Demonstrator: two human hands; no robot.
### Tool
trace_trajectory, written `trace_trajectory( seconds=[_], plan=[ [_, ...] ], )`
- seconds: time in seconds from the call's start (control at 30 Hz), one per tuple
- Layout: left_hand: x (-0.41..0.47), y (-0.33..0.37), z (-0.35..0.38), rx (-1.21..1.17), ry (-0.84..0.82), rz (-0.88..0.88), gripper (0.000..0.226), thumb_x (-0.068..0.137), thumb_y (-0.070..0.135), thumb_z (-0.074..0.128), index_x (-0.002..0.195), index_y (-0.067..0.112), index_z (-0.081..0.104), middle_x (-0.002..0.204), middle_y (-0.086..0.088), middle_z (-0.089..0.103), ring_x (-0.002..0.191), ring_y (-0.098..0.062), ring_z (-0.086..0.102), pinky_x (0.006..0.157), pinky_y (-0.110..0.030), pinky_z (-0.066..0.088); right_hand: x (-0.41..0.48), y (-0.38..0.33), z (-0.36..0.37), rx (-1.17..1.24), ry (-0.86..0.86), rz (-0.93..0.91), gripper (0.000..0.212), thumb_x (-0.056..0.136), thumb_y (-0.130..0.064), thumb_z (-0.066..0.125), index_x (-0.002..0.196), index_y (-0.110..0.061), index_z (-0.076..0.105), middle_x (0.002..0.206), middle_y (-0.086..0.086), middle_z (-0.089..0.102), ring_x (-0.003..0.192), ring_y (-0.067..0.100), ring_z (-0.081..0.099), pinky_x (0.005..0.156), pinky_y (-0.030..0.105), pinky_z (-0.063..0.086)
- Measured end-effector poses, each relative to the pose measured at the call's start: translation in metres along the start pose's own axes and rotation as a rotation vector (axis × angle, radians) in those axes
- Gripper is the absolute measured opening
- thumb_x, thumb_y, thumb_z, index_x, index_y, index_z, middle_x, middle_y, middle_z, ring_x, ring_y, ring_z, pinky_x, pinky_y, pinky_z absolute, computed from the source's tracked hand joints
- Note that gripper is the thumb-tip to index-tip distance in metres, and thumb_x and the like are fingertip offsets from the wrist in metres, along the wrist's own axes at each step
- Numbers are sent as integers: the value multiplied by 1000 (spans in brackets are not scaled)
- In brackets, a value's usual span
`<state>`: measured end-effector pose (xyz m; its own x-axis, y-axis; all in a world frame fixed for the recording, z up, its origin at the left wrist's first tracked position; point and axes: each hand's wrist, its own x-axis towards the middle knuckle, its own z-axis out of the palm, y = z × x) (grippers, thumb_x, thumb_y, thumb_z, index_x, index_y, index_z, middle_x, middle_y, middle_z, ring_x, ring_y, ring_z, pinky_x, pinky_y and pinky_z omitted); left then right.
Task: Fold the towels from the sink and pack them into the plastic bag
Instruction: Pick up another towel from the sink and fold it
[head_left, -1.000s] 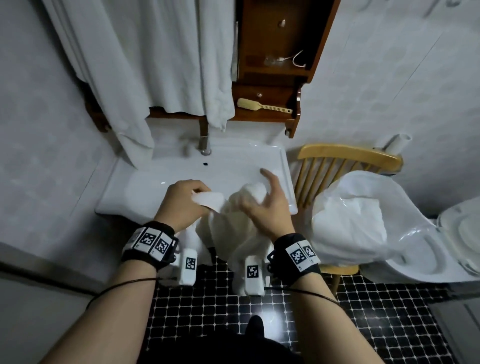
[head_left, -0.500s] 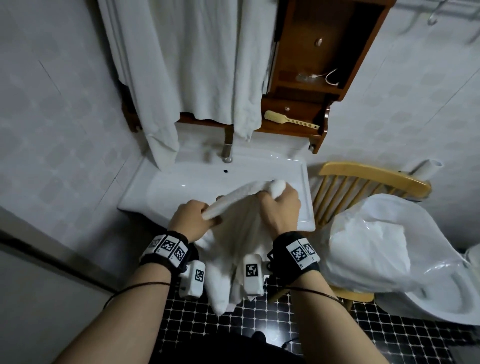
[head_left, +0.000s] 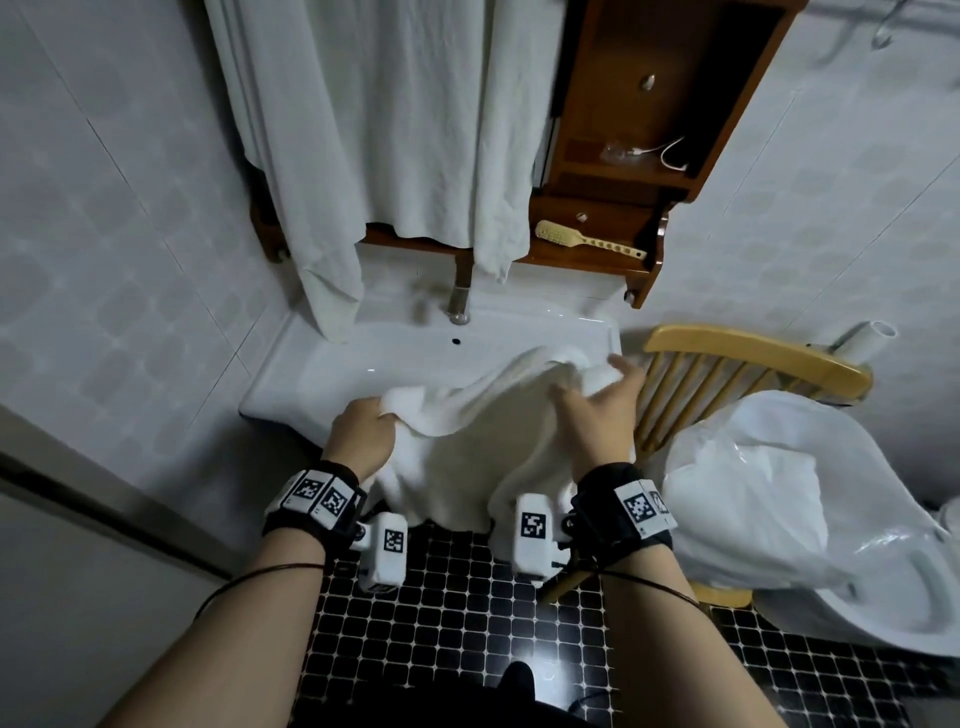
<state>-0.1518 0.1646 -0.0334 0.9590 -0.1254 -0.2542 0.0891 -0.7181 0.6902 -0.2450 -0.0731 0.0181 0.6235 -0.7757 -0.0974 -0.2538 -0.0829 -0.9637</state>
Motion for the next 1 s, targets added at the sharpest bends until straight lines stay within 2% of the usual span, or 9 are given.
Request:
trace_trajectory(
  seconds=[0.1, 0.17, 0.27, 0.37, 0.47, 0.6, 0.7, 0.8, 1.0],
  plan=[
    [-7, 32, -9, -59, -126, 77, 38, 89, 37, 60, 59, 14, 52, 57, 9, 53, 63, -20, 54, 54, -30, 38, -11, 10, 5, -126, -338, -209, 84, 81, -10, 78, 150, -38, 39, 111, -9, 61, 86, 4, 69, 86, 30, 62],
    [-17, 54, -10, -50, -223, 196, 50, 91, 37, 72, 49, 19, 51, 46, 10, 44, 47, -8, 44, 47, -23, 33, -24, 15, 13, -228, -574, -325, 92, 80, -10, 81, 153, -46, 36, 107, -7, 66, 93, 4, 70, 89, 23, 58],
    [-23, 73, -9, 21, -257, 353, 48, 83, 39, 78, 50, 16, 52, 49, 7, 47, 49, -5, 44, 54, -26, 34, -36, 16, 27, -355, -668, -364, 53, 78, -30, 78, 114, -63, 58, 104, -18, 72, 97, 3, 68, 86, 24, 53],
    [-23, 71, -9, -30, -304, 418, 34, 80, 51, 84, 71, 20, 73, 67, 7, 69, 65, -6, 60, 64, -28, 43, -32, 16, 26, -395, -601, -253, 15, 84, -34, 78, 78, -38, 65, 73, -16, 68, 69, 0, 61, 61, 18, 42],
    [-23, 56, -9, -128, -339, 373, 28, 79, 53, 88, 79, 29, 75, 72, 8, 73, 69, -4, 62, 66, -26, 42, -26, 20, 22, -305, -466, -160, 13, 81, -31, 75, 76, -21, 68, 69, -6, 71, 69, 14, 64, 61, 26, 47],
    [-17, 31, -6, 142, -363, 239, 27, 83, 40, 86, 75, 23, 67, 71, 8, 67, 68, -13, 63, 63, -29, 44, -20, 17, 18, -99, -279, -80, 22, 85, -21, 65, 71, -6, 56, 60, -5, 51, 66, 19, 47, 61, 38, 42],
    [-10, 10, -2, 196, -368, 88, 39, 94, 39, 75, 70, 15, 56, 67, 1, 57, 62, -16, 55, 60, -32, 38, -16, 6, 12, 36, -159, -12, 28, 90, -17, 61, 70, -5, 46, 63, -5, 38, 64, 15, 36, 60, 35, 32],
    [-2, -7, -4, 184, -284, 44, 44, 100, 37, 67, 66, 12, 56, 65, -1, 55, 68, -23, 56, 60, -32, 36, -14, 2, 11, 192, -99, 139, 30, 89, -21, 63, 70, -20, 40, 64, -8, 29, 64, 15, 30, 61, 33, 29],
    [-7, 5, -10, -338, 100, 204, 54, 101, 46, 62, 73, 4, 45, 64, -14, 46, 62, -14, 45, 62, -31, 38, -7, 12, 11, 284, -51, 345, 13, 86, -23, 67, 79, -16, 58, 74, 8, 56, 69, 25, 54, 64, 35, 46]
  ],
)
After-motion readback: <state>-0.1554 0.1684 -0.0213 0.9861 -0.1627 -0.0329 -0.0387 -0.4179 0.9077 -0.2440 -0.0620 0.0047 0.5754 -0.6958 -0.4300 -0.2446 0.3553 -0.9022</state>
